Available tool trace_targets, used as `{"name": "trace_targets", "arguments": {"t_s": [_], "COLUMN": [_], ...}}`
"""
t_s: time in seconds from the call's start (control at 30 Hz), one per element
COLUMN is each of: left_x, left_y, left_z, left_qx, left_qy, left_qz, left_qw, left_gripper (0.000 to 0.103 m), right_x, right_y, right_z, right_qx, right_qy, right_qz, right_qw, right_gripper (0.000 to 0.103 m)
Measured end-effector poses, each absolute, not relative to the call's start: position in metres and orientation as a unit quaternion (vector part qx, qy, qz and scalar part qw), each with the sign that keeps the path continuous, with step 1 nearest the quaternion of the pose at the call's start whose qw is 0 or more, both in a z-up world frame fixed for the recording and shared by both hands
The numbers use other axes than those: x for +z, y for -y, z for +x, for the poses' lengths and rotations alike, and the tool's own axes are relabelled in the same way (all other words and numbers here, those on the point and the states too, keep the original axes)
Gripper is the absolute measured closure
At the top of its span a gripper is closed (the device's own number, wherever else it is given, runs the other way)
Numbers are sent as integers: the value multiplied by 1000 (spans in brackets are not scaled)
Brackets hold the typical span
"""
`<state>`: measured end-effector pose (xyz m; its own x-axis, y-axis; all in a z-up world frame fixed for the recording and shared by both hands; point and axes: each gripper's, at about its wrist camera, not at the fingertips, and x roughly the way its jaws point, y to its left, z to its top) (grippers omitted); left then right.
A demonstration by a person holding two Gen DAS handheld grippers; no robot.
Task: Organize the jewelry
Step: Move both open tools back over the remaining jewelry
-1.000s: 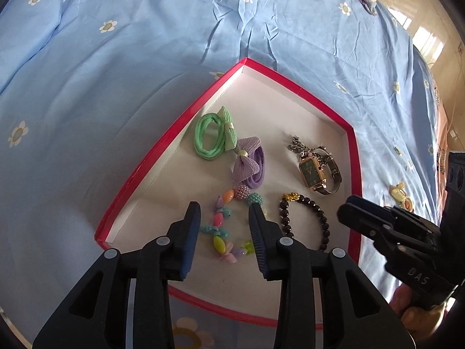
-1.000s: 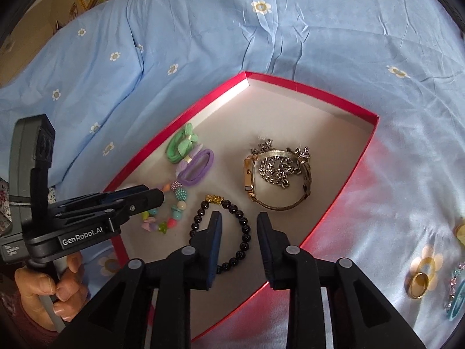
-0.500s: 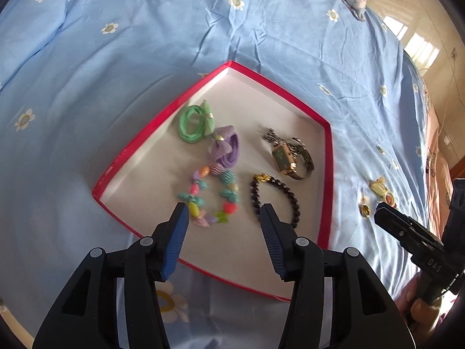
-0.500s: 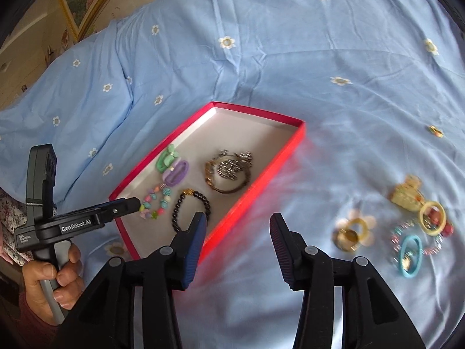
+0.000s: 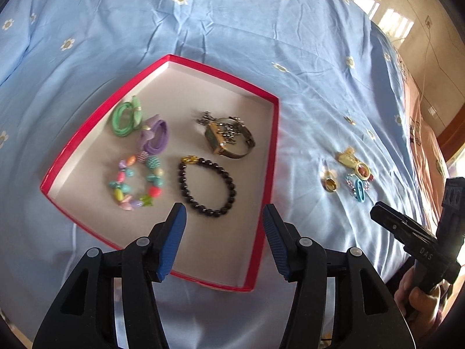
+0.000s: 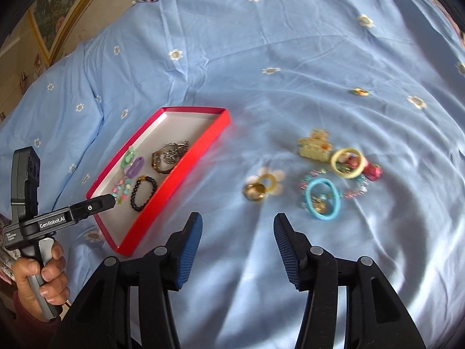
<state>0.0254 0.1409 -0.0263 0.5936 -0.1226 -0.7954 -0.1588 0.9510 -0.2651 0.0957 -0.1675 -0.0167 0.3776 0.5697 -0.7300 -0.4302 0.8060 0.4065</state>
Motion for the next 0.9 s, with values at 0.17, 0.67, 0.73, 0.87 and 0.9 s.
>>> {"name": "trace_targets", "arguments": {"t_s": [0.17,0.67,0.73,0.87,0.9], "left_x": [-25,-26,-27,-31,-33], "left_y": [-121,-57,-50,-37,-34], "left_z": [31,62,68,78,81], "left_qx": [-5,-58,-64,-77,-82], "left_qy": [-456,-469,-471,-475,-477], "left_qz": [-142,-97,-92,-85,-84], "left_qw": [879,876,875,872,871], "left_gripper": [49,49,49,49,49], "right_x": [-18,-25,-25,-26,-26], "right_y": [192,232,233,238,239], "right_z": [94,102,105,112,115], "right_qx": [279,247,246,239,238], "right_qy": [-466,-463,-462,-461,-461], "right_qz": [84,105,105,104,105], "right_qw": [835,845,846,848,848], "right_gripper": [50,50,50,50,50]}}
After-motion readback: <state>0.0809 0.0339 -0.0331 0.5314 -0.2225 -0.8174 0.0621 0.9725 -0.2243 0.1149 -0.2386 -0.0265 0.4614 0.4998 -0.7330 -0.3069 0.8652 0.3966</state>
